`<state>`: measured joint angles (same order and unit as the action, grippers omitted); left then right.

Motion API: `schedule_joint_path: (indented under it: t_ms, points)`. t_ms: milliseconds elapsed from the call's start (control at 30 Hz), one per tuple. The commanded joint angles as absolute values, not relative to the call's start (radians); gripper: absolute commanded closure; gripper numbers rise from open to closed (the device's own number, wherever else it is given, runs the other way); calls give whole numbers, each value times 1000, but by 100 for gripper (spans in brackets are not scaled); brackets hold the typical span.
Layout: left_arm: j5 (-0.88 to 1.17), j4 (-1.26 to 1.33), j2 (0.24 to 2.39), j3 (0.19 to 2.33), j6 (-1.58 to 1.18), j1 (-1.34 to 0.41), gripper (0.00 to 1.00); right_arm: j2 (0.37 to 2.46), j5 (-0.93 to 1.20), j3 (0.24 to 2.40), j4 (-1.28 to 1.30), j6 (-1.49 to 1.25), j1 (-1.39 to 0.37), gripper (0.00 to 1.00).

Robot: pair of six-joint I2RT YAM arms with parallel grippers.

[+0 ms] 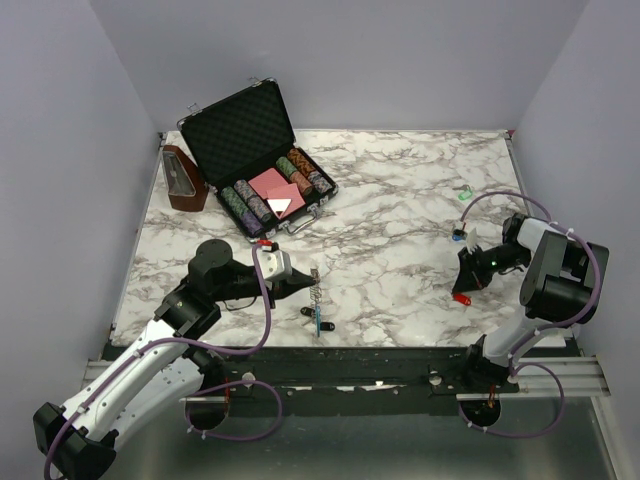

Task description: Put the keys on the keyring

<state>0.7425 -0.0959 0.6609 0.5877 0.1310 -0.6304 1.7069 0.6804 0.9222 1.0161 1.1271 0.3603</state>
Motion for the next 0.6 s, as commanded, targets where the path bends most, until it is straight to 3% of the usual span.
schedule_joint_path:
  t_ms: [0,267,567]
  points:
    - [776,-71,661,614,149,-629,100,1718,663,923,1035,1149,367,96]
    - [779,-69,663,614,149,-629,100,1671,732,965,1101,1209,368,99]
    - [787,-48,650,604,149,-629,100,1540,974,1115,1391,1619,365,99]
